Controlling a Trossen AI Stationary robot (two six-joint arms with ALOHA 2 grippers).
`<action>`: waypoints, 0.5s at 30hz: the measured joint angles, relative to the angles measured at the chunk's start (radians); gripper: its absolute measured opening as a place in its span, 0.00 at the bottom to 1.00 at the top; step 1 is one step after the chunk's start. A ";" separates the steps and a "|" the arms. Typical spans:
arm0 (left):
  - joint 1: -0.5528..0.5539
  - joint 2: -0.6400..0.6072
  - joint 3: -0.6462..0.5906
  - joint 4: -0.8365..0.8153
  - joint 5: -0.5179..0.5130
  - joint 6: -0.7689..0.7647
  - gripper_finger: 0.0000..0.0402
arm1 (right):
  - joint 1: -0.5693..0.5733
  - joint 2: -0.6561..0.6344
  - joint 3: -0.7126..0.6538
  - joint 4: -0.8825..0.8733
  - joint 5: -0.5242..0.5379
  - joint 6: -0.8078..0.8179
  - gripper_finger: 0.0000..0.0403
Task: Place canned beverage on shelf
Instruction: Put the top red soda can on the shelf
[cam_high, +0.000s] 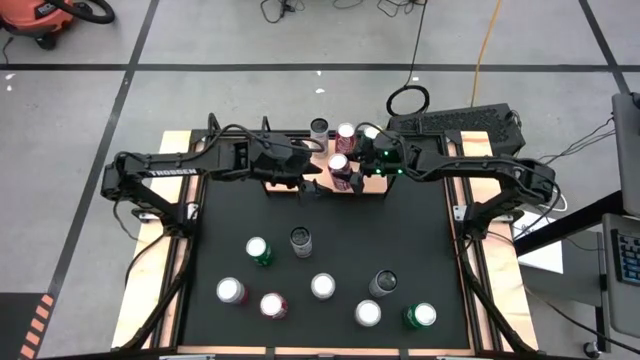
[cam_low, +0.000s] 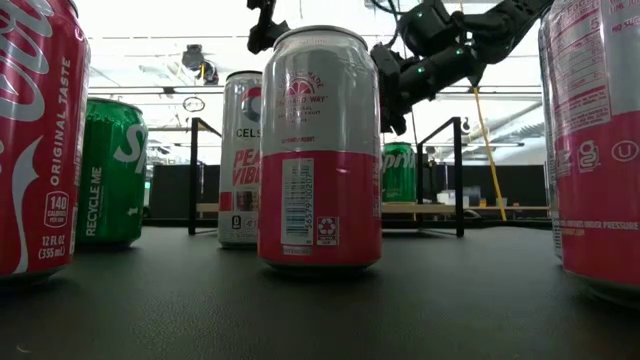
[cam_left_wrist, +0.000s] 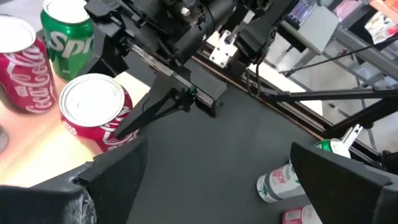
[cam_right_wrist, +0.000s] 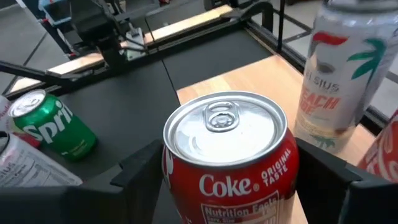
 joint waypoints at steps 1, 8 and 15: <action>0.000 -0.004 0.000 -0.005 0.007 0.000 0.99 | 0.000 0.006 0.000 0.000 -0.001 0.000 0.67; -0.002 -0.005 0.000 -0.049 0.011 0.000 0.99 | -0.015 0.021 0.000 -0.005 0.005 -0.020 0.67; -0.002 -0.006 0.000 -0.043 0.011 0.003 0.99 | -0.039 0.021 0.000 -0.006 0.006 -0.042 0.67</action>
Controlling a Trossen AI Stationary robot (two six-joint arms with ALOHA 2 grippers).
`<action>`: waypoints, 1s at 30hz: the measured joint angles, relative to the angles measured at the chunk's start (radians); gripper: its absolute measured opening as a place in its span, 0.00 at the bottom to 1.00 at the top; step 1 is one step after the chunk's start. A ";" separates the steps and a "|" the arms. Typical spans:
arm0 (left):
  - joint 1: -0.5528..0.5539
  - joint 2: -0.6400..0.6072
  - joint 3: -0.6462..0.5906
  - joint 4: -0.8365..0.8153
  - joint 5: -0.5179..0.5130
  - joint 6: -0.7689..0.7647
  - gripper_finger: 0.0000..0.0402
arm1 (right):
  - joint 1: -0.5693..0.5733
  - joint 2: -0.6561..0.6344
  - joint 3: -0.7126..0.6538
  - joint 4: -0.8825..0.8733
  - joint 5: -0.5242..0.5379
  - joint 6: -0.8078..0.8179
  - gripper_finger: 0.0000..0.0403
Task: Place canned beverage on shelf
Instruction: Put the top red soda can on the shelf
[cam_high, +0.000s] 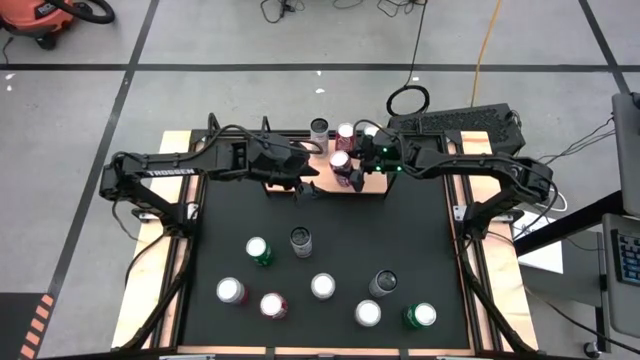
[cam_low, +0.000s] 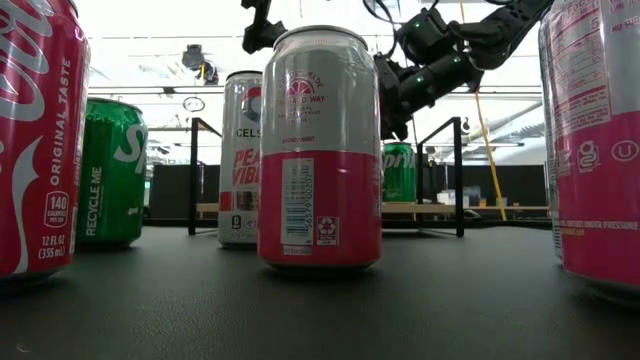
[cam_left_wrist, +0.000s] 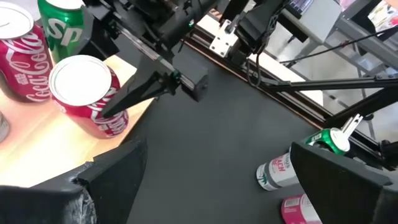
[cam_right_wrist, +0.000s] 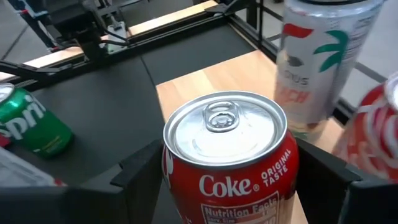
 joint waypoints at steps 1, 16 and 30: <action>0.000 0.000 0.000 0.000 0.000 0.001 0.99 | -0.004 0.003 0.000 0.000 0.000 -0.009 0.67; 0.000 0.000 0.000 0.000 0.000 0.008 0.99 | -0.011 0.018 0.001 -0.023 -0.004 -0.042 0.67; 0.000 0.000 0.000 0.000 0.000 0.025 0.99 | -0.011 0.024 0.001 -0.051 -0.001 -0.062 0.74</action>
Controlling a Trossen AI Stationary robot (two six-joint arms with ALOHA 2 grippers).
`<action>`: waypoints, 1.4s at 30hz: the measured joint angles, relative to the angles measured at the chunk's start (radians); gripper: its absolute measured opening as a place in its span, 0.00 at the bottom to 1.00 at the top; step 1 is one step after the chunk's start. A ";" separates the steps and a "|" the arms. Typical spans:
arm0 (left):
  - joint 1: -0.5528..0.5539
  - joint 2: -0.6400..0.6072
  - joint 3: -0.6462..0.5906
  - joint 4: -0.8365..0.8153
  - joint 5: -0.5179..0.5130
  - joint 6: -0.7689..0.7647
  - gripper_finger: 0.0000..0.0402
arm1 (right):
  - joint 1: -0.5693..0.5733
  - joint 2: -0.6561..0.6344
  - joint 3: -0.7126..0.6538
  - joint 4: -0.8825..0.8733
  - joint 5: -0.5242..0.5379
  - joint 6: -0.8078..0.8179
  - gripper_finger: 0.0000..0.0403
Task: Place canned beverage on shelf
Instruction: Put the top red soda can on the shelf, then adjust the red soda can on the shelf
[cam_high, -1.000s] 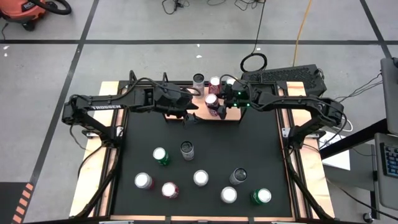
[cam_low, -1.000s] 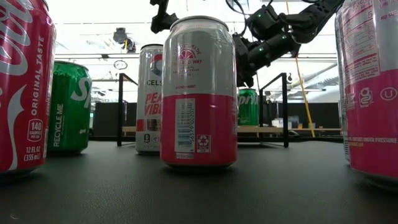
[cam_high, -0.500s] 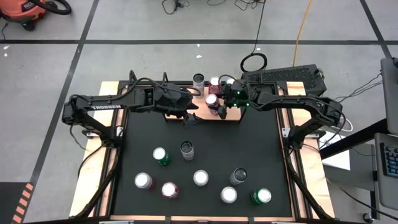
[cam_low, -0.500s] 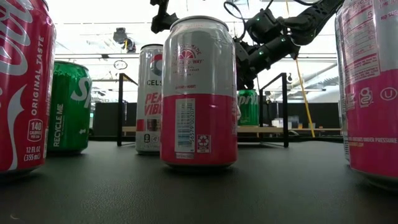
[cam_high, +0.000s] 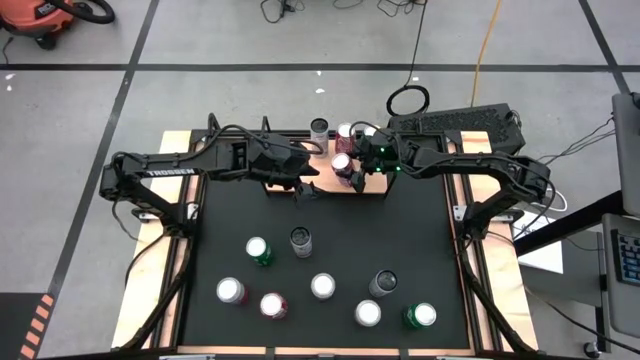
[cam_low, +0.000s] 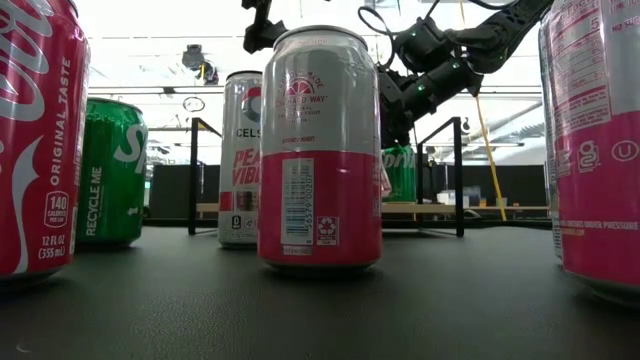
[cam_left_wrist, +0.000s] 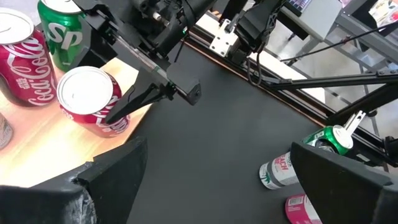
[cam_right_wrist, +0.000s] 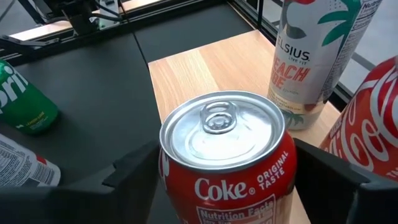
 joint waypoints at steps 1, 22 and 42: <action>0.000 0.000 0.000 0.000 0.000 0.000 0.99 | 0.000 0.000 0.000 -0.001 0.001 0.000 0.75; 0.002 0.000 0.000 0.000 0.000 0.001 0.99 | -0.001 -0.008 0.003 -0.013 0.024 0.015 0.83; 0.002 0.000 0.000 -0.053 0.006 0.026 0.99 | 0.003 -0.145 0.359 -0.655 0.080 -0.093 0.79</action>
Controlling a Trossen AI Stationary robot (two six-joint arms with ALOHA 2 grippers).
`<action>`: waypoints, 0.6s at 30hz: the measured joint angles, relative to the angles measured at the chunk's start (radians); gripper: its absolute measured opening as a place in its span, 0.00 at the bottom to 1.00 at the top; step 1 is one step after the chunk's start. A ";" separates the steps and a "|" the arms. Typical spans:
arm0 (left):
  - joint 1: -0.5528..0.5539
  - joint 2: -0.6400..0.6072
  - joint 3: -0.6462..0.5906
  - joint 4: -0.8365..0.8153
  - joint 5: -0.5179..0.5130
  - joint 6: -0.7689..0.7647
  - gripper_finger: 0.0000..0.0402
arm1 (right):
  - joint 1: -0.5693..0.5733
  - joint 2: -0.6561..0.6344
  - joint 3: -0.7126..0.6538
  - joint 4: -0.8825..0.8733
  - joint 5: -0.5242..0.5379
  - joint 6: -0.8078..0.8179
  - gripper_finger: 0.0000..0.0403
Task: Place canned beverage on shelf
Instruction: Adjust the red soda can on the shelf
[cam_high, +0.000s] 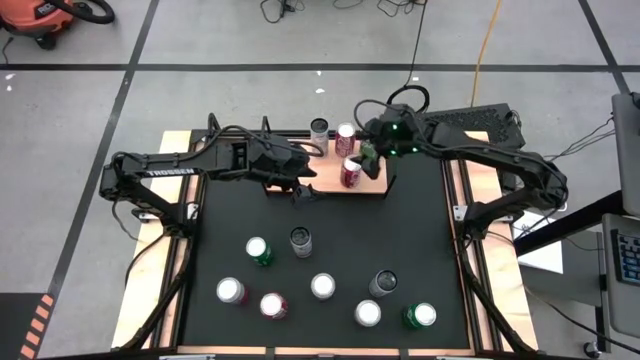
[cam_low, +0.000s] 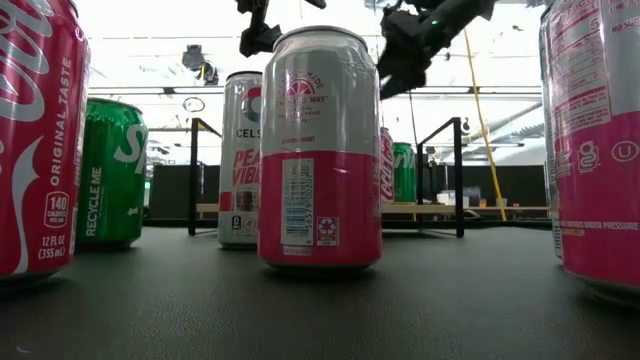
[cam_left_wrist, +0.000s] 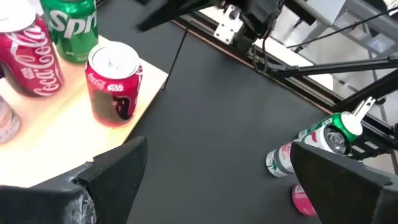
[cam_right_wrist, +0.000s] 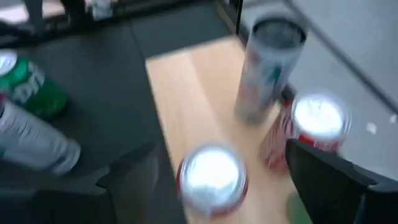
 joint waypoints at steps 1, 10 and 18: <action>0.000 0.000 0.000 -0.006 -0.001 0.001 0.99 | 0.005 -0.006 0.000 -0.032 -0.001 0.009 0.77; 0.000 0.000 0.000 -0.007 -0.004 0.009 0.99 | 0.086 0.012 0.001 -0.141 0.012 0.026 0.46; 0.000 0.000 0.000 -0.008 -0.009 0.002 0.99 | 0.118 0.052 0.001 -0.152 0.159 -0.021 0.19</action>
